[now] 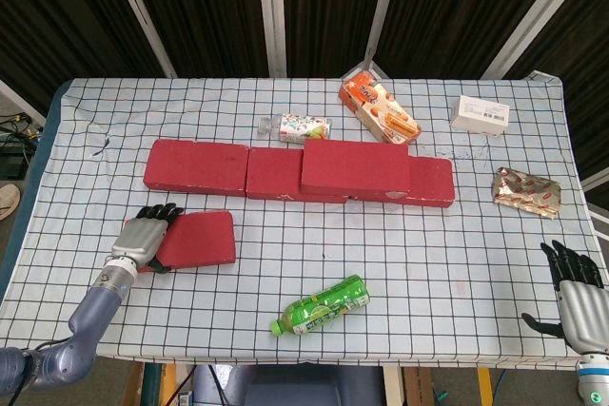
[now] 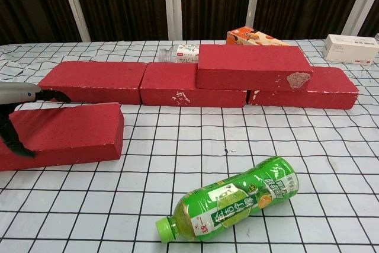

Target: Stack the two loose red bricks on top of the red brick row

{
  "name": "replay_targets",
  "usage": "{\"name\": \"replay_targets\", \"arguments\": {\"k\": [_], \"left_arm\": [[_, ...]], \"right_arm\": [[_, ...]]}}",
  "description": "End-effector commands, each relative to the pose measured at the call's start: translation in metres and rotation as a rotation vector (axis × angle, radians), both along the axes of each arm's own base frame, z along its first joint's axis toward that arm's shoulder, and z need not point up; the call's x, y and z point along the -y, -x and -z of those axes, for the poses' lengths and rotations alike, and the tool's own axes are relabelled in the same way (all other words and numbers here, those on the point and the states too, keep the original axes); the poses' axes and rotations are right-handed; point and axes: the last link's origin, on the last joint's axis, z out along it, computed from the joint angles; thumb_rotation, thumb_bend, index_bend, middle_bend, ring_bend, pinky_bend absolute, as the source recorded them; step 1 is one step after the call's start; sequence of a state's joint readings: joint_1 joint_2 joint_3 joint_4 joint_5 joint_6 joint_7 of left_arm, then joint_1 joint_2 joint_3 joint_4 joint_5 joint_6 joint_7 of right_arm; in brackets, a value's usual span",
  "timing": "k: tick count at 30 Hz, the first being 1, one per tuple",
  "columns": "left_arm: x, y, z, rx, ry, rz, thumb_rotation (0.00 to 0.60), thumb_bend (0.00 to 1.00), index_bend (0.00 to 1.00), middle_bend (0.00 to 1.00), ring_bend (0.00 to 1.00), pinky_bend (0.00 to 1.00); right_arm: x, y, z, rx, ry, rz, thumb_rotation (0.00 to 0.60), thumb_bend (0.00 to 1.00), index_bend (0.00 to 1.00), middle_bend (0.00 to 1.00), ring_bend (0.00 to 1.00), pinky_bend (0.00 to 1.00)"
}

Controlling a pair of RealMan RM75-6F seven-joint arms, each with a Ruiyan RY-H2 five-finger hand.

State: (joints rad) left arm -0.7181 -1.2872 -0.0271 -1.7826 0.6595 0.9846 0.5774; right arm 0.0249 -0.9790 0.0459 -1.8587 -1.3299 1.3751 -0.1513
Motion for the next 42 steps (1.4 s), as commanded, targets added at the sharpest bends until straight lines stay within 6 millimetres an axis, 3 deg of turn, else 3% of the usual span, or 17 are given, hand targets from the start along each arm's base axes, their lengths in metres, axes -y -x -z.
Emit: {"name": "replay_targets", "arguments": {"k": [1,7,14,22,26,32,38,42], "left_arm": [[-0.004,0.000,0.003,-0.010,0.007,-0.006,0.600,0.00,0.00,0.00,0.00,0.03],[-0.005,-0.002,0.006,-0.039,0.017,0.000,0.600,0.00,0.00,0.02,0.00,0.10],[-0.005,-0.003,0.007,-0.076,0.026,0.003,0.600,0.00,0.01,0.16,0.09,0.20],[-0.011,-0.011,-0.001,-0.080,-0.011,0.028,0.600,0.00,0.18,0.31,0.21,0.27],[-0.025,-0.024,-0.015,-0.069,-0.057,0.053,0.600,0.04,0.24,0.36,0.25,0.27],[-0.053,-0.054,-0.041,-0.012,-0.049,0.081,0.600,0.08,0.24,0.34,0.26,0.26],[-0.107,-0.088,-0.086,-0.092,-0.025,0.152,0.600,0.09,0.22,0.31,0.25,0.22],[-0.134,-0.102,-0.094,-0.116,-0.033,0.154,0.600,0.08,0.21,0.27,0.23,0.20]], "right_arm": [[0.000,0.000,0.000,0.001,-0.001,0.000,0.600,0.17,0.00,0.00,0.00,0.00],[0.000,0.001,0.000,-0.001,0.002,0.008,0.600,0.17,0.00,0.00,0.00,0.00],[0.000,0.001,0.000,-0.001,-0.001,0.011,0.600,0.17,0.00,0.00,0.00,0.00],[0.001,0.000,0.001,0.001,-0.005,0.013,0.600,0.17,0.00,0.00,0.00,0.00],[0.002,0.001,0.002,-0.001,-0.006,0.017,0.600,0.17,0.00,0.00,0.00,0.00],[0.005,0.004,0.004,-0.013,-0.011,0.039,0.600,0.17,0.00,0.00,0.00,0.00],[0.011,0.013,0.007,-0.032,-0.014,0.091,0.600,0.17,0.00,0.00,0.00,0.00],[0.016,0.018,0.007,-0.040,-0.005,0.129,0.600,0.17,0.00,0.00,0.00,0.00]]}}
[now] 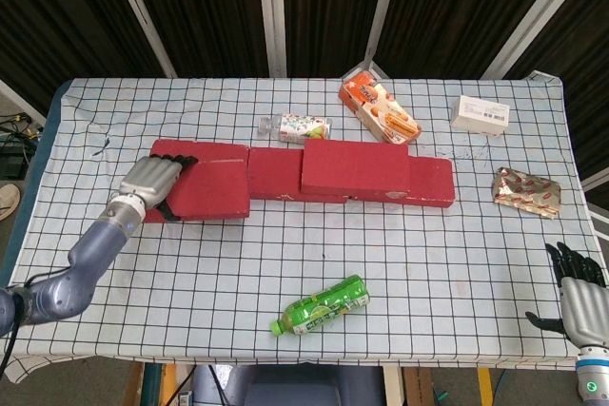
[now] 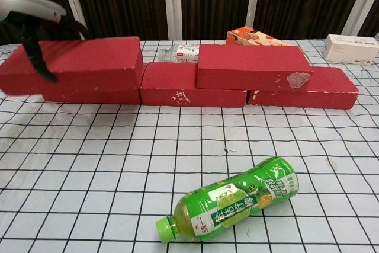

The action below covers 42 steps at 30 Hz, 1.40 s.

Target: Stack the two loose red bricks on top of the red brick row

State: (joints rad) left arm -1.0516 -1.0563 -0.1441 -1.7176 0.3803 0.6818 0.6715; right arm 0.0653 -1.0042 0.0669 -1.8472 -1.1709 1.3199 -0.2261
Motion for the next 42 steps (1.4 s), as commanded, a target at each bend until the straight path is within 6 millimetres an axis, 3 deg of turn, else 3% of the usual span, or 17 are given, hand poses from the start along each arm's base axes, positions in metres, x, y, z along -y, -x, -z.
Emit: {"name": "replay_targets", "arguments": {"k": [1,10,16,27,42], "left_arm": [[-0.041,-0.022,-0.022,-0.048,-0.040,0.023,0.600,0.08,0.21,0.27,0.23,0.20],[-0.085,-0.029,0.001,-0.105,-0.041,0.050,0.600,0.09,0.19,0.24,0.20,0.18],[-0.102,-0.035,0.020,-0.086,-0.024,0.052,0.600,0.09,0.19,0.22,0.19,0.18],[-0.106,-0.040,0.049,-0.014,0.059,0.033,0.600,0.05,0.18,0.21,0.18,0.18],[-0.105,-0.048,0.061,0.019,0.074,0.055,0.600,0.05,0.19,0.21,0.18,0.18]], "right_arm": [[0.006,0.003,0.001,-0.013,0.010,0.028,0.600,0.17,0.00,0.00,0.00,0.00],[0.011,0.008,0.002,-0.033,0.024,0.068,0.600,0.17,0.00,0.00,0.00,0.00],[0.013,0.012,0.003,-0.042,0.024,0.090,0.600,0.17,0.00,0.00,0.00,0.00],[0.016,0.016,0.003,-0.046,0.030,0.108,0.600,0.17,0.00,0.00,0.00,0.00],[0.015,0.016,0.001,-0.042,0.035,0.107,0.600,0.17,0.00,0.00,0.00,0.00]]}}
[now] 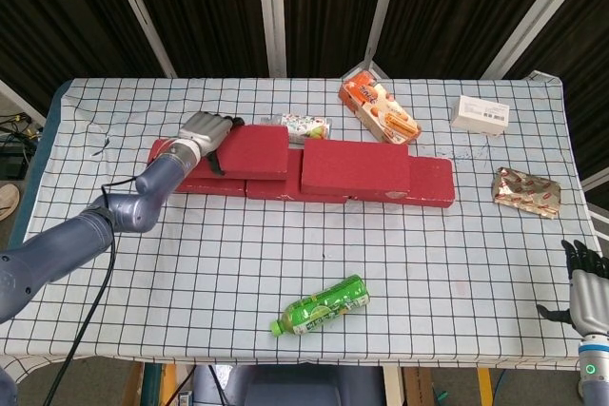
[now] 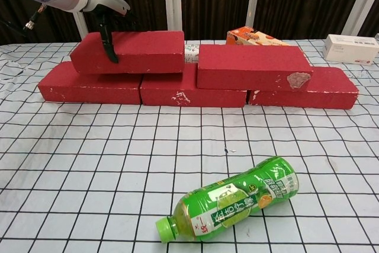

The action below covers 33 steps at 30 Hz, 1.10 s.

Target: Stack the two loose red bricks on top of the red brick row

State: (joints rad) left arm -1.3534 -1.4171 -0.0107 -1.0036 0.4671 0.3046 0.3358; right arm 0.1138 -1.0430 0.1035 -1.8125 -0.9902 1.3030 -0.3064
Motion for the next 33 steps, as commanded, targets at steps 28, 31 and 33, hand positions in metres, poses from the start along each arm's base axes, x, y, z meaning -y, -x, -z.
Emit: {"name": "replay_targets", "arguments": {"k": [28,31,33], "left_arm": [[0.004,-0.009,0.025,-0.005,0.055,0.033,0.600,0.05,0.18,0.21,0.17,0.18],[0.004,-0.009,0.026,-0.006,0.056,0.030,0.600,0.05,0.18,0.21,0.17,0.18],[0.004,-0.010,0.027,-0.007,0.057,0.029,0.600,0.05,0.18,0.21,0.17,0.18]], "right_arm": [[0.000,0.002,-0.002,0.002,0.006,0.016,0.600,0.17,0.00,0.00,0.00,0.00],[-0.001,0.002,-0.003,0.003,0.008,0.018,0.600,0.17,0.00,0.00,0.00,0.00],[-0.001,0.002,-0.003,0.004,0.008,0.018,0.600,0.17,0.00,0.00,0.00,0.00]]}}
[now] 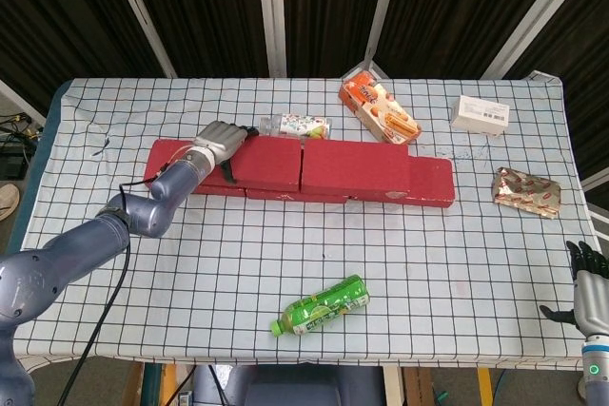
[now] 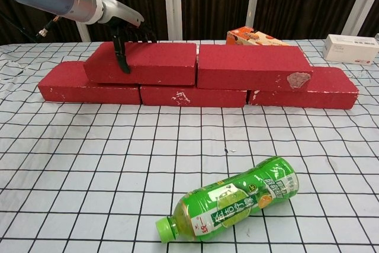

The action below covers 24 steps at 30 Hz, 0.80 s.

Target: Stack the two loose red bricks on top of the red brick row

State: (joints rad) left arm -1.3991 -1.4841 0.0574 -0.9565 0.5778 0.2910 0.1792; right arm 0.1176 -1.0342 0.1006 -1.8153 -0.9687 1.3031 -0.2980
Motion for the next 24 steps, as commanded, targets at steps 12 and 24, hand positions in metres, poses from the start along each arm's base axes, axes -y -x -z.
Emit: {"name": "replay_targets", "arguments": {"k": [12,24], "left_arm": [[-0.0014,-0.0040,0.0036,0.006,-0.002,-0.004,0.600,0.05,0.17,0.20,0.17,0.18],[-0.0011,-0.0075,0.0093,0.003,0.009,-0.003,0.600,0.05,0.16,0.20,0.17,0.18]], "right_arm": [[0.0001,0.0005,0.0000,0.002,-0.001,0.005,0.600,0.17,0.00,0.00,0.00,0.00],[-0.0004,0.0004,-0.0008,0.005,0.002,0.008,0.600,0.17,0.00,0.00,0.00,0.00]]}}
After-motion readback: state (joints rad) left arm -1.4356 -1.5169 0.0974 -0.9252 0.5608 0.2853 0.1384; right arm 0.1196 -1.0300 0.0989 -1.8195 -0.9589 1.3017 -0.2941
